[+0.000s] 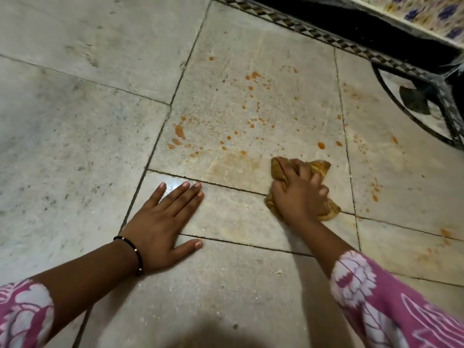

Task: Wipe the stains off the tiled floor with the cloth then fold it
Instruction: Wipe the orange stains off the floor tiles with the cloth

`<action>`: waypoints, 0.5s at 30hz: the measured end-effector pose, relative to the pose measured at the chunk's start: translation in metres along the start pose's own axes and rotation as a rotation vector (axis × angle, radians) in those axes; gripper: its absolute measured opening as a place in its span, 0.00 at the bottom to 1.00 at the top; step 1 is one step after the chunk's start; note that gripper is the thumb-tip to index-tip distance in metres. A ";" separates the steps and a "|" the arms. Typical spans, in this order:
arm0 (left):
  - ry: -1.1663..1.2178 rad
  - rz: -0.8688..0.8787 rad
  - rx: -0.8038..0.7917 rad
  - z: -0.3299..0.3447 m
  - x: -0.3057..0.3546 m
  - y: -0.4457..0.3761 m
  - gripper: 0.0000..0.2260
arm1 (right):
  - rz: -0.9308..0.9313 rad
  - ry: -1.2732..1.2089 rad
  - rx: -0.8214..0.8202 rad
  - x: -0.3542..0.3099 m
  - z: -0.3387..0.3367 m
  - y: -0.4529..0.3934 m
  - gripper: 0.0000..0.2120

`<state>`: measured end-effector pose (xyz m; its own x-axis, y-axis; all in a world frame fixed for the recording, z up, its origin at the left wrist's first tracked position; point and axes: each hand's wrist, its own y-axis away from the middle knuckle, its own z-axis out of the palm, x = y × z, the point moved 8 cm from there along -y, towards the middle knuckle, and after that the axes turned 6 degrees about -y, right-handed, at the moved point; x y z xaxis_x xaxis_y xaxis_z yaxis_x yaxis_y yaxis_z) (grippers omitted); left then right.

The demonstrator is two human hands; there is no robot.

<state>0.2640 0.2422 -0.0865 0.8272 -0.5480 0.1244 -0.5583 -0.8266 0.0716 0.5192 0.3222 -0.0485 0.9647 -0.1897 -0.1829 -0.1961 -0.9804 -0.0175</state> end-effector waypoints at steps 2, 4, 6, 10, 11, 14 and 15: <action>0.009 0.004 -0.006 0.000 0.001 0.001 0.37 | -0.020 -0.014 -0.063 -0.037 0.011 -0.008 0.27; 0.013 0.010 -0.006 -0.001 0.002 0.000 0.37 | -0.199 -0.003 -0.131 -0.076 0.021 0.007 0.28; 0.023 0.010 -0.002 -0.002 0.001 0.000 0.37 | -0.380 0.027 -0.120 -0.090 0.022 0.039 0.29; 0.028 0.021 0.012 -0.004 0.003 0.000 0.37 | -0.489 0.009 -0.109 -0.034 0.009 0.071 0.29; 0.030 0.018 0.019 -0.004 0.002 0.000 0.37 | -0.419 0.013 -0.104 -0.013 0.005 0.063 0.29; 0.020 0.016 0.026 -0.005 0.002 0.000 0.36 | -0.079 0.004 -0.030 0.013 -0.004 0.024 0.27; 0.020 0.016 0.019 -0.004 0.001 0.001 0.36 | -0.002 0.008 -0.007 0.003 -0.003 0.013 0.26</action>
<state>0.2644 0.2413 -0.0820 0.8167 -0.5584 0.1455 -0.5698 -0.8202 0.0508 0.5198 0.3091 -0.0464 0.9665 -0.1882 -0.1746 -0.1930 -0.9811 -0.0110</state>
